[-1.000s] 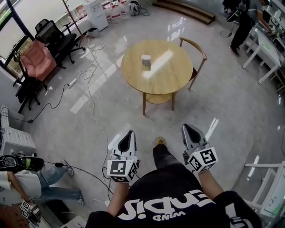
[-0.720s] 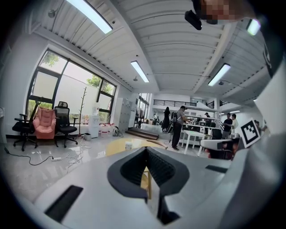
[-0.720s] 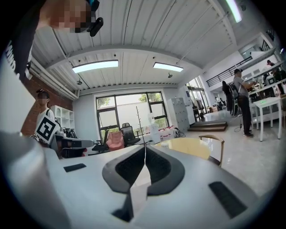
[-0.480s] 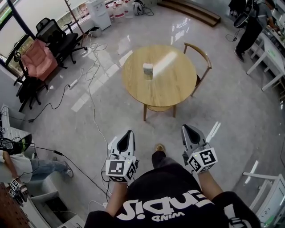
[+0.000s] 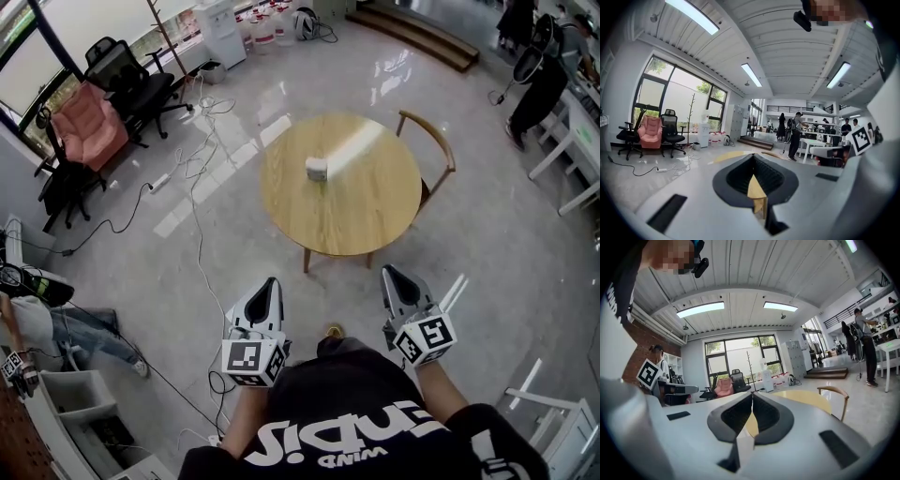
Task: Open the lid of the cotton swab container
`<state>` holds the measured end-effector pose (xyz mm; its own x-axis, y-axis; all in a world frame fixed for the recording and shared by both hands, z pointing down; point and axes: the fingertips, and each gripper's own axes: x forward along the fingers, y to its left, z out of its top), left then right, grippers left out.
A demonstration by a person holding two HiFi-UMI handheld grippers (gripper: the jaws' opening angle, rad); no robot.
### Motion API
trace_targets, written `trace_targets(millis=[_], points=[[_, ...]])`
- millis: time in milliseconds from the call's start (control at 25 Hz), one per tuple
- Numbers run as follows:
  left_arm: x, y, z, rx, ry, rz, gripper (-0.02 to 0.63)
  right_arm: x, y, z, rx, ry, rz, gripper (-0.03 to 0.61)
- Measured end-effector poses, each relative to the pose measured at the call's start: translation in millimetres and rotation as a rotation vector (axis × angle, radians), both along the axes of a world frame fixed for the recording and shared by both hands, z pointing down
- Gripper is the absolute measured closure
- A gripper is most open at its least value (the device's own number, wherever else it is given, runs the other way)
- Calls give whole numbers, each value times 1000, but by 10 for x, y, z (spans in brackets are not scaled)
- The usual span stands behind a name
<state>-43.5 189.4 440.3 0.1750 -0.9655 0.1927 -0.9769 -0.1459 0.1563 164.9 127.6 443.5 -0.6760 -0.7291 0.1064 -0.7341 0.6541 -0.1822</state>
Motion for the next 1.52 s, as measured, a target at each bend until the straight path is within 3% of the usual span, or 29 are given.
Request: trace_targets(millis=[720,1520], points=[[-307,-782,72,-11,12,-5,607,-380,-746,14,-6,34,-54,577],[-1015,-2446,78,-17,26,115,607,-1233,-2143,-92,2,11,-18,577]])
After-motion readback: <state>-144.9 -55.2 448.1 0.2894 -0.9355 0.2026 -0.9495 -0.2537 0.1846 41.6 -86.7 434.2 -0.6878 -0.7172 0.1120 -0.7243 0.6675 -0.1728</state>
